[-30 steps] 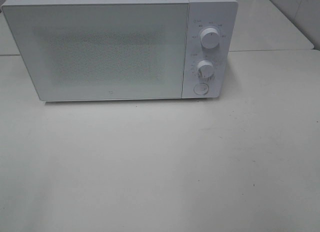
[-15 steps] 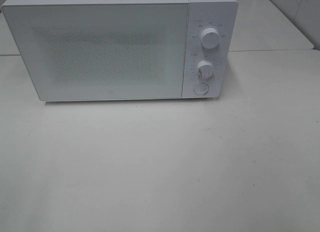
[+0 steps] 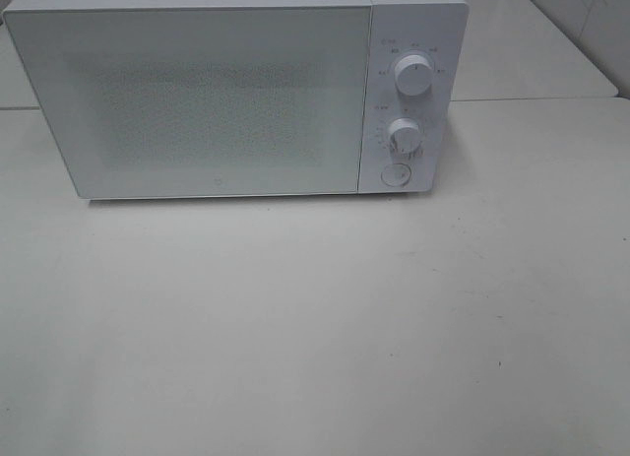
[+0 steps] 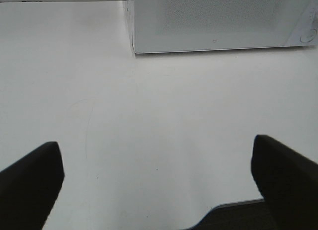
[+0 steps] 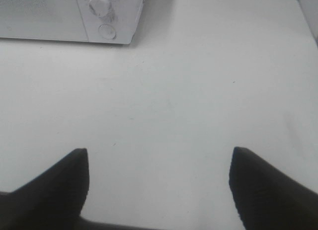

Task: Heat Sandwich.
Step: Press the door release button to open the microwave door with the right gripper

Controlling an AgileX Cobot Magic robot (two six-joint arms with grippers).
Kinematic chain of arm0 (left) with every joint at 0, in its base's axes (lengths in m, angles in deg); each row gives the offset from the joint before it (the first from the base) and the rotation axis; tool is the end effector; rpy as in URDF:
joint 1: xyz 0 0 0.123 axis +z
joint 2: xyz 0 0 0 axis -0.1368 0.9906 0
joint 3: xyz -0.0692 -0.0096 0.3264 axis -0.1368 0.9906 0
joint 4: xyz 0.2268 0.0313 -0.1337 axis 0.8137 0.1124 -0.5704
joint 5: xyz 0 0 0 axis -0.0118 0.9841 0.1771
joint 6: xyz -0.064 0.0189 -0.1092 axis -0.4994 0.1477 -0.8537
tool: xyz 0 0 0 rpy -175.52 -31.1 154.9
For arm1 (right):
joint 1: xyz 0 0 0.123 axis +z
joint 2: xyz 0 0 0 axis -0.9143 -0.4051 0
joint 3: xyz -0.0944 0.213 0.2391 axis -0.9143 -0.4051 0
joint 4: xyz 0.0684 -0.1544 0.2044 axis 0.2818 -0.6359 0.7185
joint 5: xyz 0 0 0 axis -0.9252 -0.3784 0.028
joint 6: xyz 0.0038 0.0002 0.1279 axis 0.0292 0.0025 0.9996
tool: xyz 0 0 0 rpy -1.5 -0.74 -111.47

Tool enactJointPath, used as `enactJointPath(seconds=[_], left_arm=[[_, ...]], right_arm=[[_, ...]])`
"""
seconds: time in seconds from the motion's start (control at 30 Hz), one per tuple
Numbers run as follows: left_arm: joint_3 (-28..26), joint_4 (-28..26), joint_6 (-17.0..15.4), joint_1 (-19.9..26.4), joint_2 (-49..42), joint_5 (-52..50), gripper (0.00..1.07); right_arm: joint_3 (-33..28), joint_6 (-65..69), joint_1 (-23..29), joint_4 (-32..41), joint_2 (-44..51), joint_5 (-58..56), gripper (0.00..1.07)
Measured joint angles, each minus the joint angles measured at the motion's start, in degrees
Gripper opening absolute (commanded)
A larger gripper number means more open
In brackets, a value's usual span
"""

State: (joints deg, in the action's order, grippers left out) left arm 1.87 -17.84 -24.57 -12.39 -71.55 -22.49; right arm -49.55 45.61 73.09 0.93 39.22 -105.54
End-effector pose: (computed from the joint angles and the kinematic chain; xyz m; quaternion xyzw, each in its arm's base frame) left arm -0.0140 -0.0096 0.2705 0.0564 0.8500 -0.0553 0.5209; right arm -0.0139 -0.0045 0.2748 -0.0370 0.8490 0.0288 0.5263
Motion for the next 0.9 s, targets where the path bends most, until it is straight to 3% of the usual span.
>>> enactJointPath(seconds=[0.9], left_arm=[[0.0,0.0,0.0,0.0,0.0,0.0,0.97]], right_arm=[[-1.1,0.2,0.0,-2.0,-0.3,8.9,0.76]])
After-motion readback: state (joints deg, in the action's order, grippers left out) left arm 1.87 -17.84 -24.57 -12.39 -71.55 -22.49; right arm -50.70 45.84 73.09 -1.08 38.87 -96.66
